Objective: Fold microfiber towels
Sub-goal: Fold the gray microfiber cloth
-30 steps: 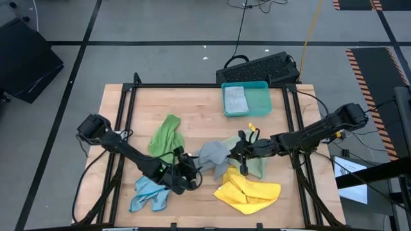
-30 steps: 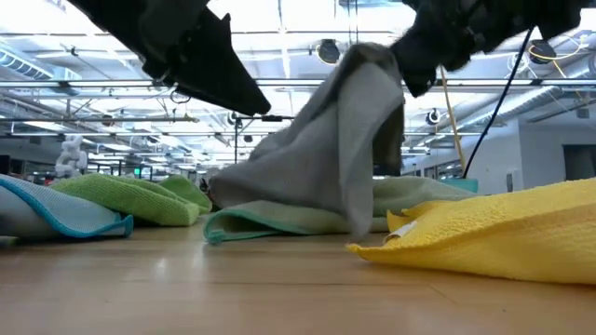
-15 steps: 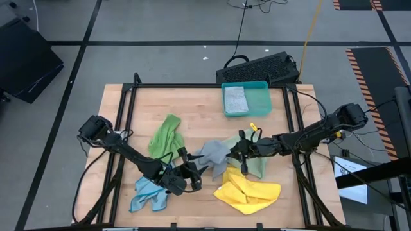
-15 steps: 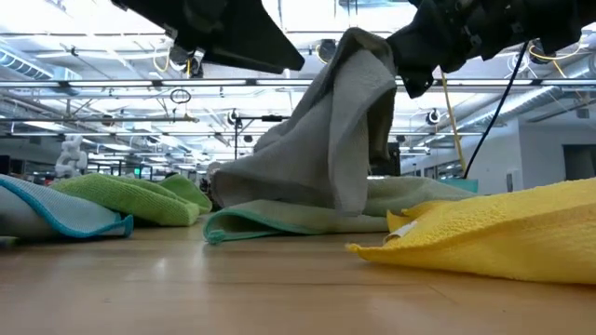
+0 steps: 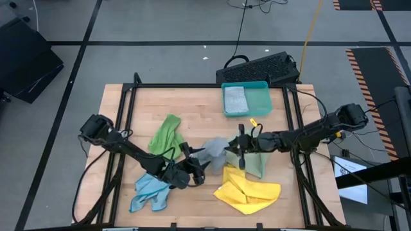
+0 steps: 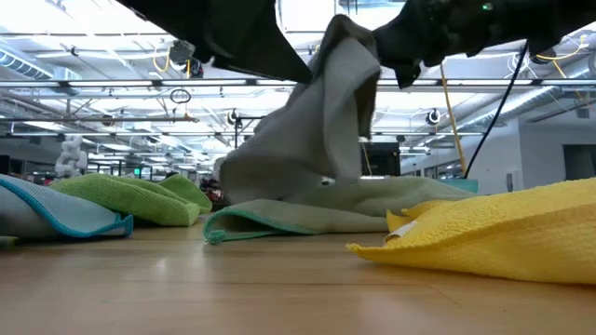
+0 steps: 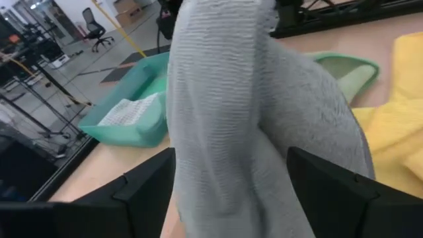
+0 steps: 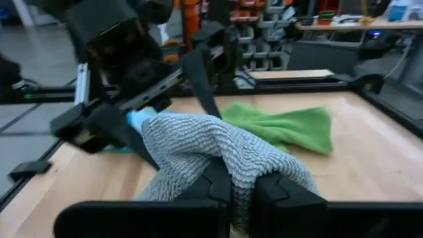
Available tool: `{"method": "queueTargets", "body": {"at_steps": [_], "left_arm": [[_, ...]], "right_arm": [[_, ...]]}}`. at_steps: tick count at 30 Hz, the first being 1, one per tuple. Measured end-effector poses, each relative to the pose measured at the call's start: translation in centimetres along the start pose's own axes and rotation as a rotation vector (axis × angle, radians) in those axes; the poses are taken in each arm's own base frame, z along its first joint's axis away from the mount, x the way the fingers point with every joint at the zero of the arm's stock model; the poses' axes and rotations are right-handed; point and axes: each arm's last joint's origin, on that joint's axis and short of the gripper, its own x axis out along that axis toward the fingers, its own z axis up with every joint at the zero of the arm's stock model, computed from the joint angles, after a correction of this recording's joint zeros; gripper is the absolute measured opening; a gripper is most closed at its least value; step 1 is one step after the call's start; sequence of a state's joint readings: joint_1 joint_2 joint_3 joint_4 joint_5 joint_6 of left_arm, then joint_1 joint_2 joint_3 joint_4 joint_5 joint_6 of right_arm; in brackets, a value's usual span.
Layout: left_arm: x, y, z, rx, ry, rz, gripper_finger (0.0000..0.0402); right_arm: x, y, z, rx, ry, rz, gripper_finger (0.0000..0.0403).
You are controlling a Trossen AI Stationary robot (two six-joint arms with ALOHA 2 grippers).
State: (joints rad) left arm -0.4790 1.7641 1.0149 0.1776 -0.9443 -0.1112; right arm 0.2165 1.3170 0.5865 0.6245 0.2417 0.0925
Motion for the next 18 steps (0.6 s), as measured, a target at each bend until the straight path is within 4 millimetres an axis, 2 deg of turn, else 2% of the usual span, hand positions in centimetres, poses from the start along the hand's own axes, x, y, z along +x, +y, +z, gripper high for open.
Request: {"method": "queueTargets", "body": {"at_steps": [10,18], "left_arm": [[0.3,0.3,0.0,0.102,0.004,0.016,0.0272],[1.5,1.5,0.1,0.142,0.021,0.101,0.0271]], "right_arm": [[0.2,-1.2,0.0,-0.059,0.009,-0.040,0.0013],[0.3,-1.6,-0.2,-0.082,0.033,-0.054,0.0013]]}}
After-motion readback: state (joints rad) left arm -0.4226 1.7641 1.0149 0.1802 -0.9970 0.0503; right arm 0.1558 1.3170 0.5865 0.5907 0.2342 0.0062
